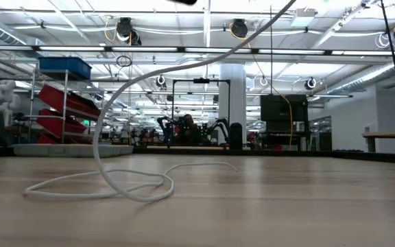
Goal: Coil cords
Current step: Coil the white wire on the spool
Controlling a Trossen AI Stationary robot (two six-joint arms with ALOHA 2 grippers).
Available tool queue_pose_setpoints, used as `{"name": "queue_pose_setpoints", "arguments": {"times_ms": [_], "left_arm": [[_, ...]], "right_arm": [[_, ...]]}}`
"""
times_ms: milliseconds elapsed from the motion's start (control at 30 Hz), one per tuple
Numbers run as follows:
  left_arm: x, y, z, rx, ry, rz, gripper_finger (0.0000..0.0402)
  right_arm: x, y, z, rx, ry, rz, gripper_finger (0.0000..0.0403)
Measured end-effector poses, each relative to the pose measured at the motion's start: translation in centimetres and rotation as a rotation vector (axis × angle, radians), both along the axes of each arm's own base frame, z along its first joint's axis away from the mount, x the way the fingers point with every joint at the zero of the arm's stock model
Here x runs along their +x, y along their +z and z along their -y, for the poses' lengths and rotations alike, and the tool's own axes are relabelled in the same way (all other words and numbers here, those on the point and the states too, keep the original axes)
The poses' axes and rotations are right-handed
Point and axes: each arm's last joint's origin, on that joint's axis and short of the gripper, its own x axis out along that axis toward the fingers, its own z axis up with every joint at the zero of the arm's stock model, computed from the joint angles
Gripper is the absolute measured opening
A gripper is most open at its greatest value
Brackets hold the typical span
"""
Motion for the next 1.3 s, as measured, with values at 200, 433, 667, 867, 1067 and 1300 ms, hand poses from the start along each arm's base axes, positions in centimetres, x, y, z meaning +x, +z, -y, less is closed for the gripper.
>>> {"name": "queue_pose_setpoints", "arguments": {"times_ms": [200, 433, 667, 867, 1067, 1300], "left_arm": [[0.0, 0.0, 0.0, 0.019, -0.009, -0.009, 0.0218], [1.2, -0.1, -1.3, 0.095, -0.004, -0.045, 0.0217], [2.8, -0.2, -2.9, 0.048, -0.01, -0.092, 0.0216], [3.1, -0.3, -3.2, 0.001, -0.016, -0.106, 0.0213], [3.1, -0.3, -3.1, -0.009, -0.028, -0.115, 0.0179], [3.2, -0.3, -3.3, -0.015, -0.031, -0.121, 0.0162]], "right_arm": [[-0.1, 0.0, 0.0, 0.0, 0.002, 0.0, 0.0], [-0.1, 0.0, 0.0, -0.005, 0.002, -0.001, 0.0], [-0.2, 0.0, -0.1, -0.006, 0.005, -0.001, 0.0], [-0.2, 0.0, -0.2, -0.006, 0.007, -0.001, 0.0], [-0.3, 0.0, -0.2, -0.006, 0.008, -0.001, 0.0], [-0.3, 0.0, -0.2, -0.005, 0.008, -0.001, 0.0]]}}
